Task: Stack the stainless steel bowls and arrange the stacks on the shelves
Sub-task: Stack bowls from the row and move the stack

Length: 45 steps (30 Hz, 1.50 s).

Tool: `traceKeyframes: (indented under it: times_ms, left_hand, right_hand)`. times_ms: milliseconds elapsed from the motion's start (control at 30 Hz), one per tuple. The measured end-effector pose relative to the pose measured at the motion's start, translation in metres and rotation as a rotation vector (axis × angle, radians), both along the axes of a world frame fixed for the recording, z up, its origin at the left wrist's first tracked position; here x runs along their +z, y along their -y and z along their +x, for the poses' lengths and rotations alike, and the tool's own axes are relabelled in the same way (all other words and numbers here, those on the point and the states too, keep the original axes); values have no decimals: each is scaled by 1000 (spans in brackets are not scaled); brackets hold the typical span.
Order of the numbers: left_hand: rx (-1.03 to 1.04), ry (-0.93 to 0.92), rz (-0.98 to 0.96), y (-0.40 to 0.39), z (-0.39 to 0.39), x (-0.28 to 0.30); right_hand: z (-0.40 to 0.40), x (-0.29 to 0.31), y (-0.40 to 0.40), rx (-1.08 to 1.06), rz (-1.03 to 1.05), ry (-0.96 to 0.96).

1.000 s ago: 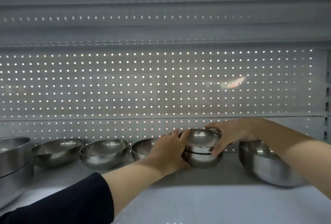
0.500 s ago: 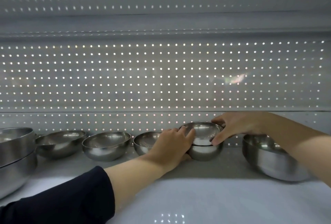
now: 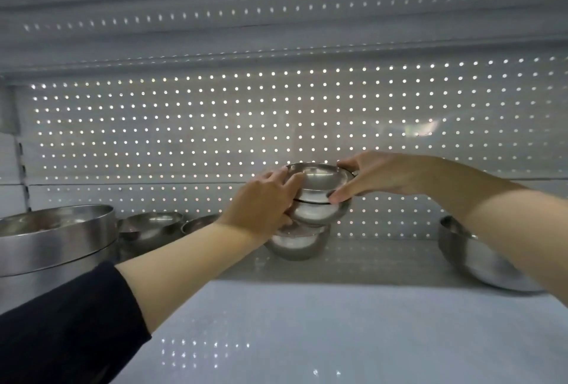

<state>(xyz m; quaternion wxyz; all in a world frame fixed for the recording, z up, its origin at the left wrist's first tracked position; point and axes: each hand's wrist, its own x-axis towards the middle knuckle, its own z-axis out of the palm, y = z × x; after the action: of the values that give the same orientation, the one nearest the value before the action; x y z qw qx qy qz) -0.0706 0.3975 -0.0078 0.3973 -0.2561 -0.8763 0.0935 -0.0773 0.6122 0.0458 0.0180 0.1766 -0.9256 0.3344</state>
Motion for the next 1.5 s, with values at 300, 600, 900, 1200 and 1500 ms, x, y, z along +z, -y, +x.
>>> traceKeyframes:
  times_ms: [300, 600, 900, 1200, 1500]
  left_hand:
    - [-13, 126, -82, 24, -11, -11]
    - [-57, 331, 70, 33, -3, -4]
    - [63, 203, 43, 30, 6, -16]
    - [82, 136, 3, 34, 0, -35]
    - [80, 46, -73, 35, -1, -40]
  right_hand:
    - [-23, -22, 25, -32, 11, 53]
    - [-20, -37, 27, -84, -49, 64]
    - [-14, -45, 22, -74, -130, 85]
    - [-17, -50, 22, -43, -312, 147]
    - [-17, -49, 25, -20, -277, 117]
